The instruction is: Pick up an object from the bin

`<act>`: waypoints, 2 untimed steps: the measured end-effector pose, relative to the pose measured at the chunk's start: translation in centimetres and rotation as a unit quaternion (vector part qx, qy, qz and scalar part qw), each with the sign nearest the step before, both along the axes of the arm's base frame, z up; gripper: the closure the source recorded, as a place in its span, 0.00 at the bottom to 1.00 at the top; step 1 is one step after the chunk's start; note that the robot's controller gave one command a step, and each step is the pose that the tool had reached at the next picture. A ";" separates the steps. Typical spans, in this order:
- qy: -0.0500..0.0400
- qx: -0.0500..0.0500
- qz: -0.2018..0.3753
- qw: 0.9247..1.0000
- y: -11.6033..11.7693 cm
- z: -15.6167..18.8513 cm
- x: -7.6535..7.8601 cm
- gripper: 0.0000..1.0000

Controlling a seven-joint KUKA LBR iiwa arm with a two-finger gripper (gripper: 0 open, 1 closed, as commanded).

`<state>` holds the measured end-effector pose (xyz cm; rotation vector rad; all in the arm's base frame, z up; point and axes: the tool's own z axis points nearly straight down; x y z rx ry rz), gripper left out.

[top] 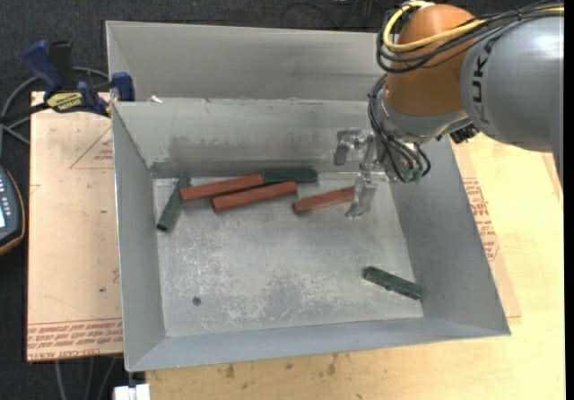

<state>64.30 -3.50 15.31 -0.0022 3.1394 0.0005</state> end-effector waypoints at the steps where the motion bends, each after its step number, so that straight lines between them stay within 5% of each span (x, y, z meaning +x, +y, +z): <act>1: 0.003 0.001 -0.060 0.998 -1.3 -8.7 -0.6 0.00; 2: 0.000 0.000 -0.060 0.998 -1.3 -8.2 -0.3 1.00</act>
Offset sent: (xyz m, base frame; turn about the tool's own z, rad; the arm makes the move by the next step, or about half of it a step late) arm -0.0043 -0.0139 -0.0831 0.1216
